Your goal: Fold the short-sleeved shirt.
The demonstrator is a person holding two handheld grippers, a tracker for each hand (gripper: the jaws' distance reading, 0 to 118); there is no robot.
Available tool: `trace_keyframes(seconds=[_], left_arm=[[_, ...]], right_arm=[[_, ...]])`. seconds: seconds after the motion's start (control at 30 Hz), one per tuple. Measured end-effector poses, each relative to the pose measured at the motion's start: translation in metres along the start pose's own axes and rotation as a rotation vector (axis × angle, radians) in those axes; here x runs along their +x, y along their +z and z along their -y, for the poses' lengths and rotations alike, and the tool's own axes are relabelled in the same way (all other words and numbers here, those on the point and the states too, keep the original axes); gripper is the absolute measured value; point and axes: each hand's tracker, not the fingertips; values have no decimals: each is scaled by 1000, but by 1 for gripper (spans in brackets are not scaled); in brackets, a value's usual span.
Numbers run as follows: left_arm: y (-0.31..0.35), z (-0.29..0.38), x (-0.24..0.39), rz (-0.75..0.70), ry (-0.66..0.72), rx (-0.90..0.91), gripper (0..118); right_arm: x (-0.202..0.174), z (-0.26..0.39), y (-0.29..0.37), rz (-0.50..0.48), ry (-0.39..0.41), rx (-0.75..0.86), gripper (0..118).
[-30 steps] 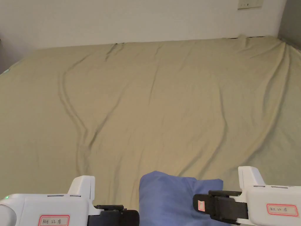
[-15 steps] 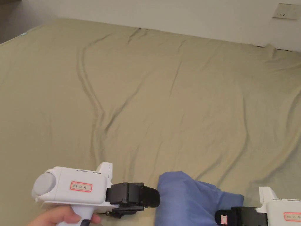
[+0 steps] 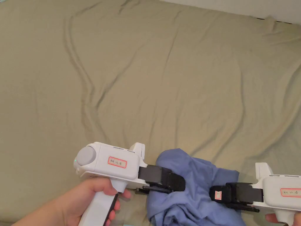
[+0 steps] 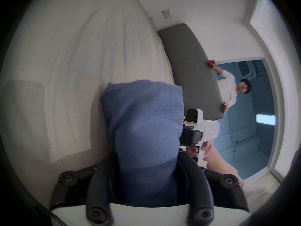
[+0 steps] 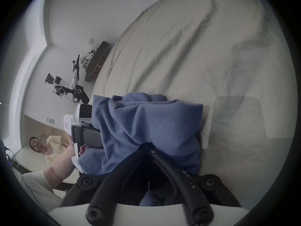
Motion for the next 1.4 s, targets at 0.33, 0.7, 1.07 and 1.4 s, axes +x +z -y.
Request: trace_keyframes(seconds=[0.33,0.7,1.07,1.4], left_arm=[[125,-19,30,-237,-141,-16,29],[393,-68,23,-1208,-218,-111,28],[468,-82,-36,-1439,-41,-39,28],[478,-85,-3,-1436,-120,3,109]], right_arm=[[-59,27,52,-85,149,118,0],[-107,56,35,-49,214,64,0],[-113,44,39,-3,233,62,0],[-115,51,39,24,250,48,0]])
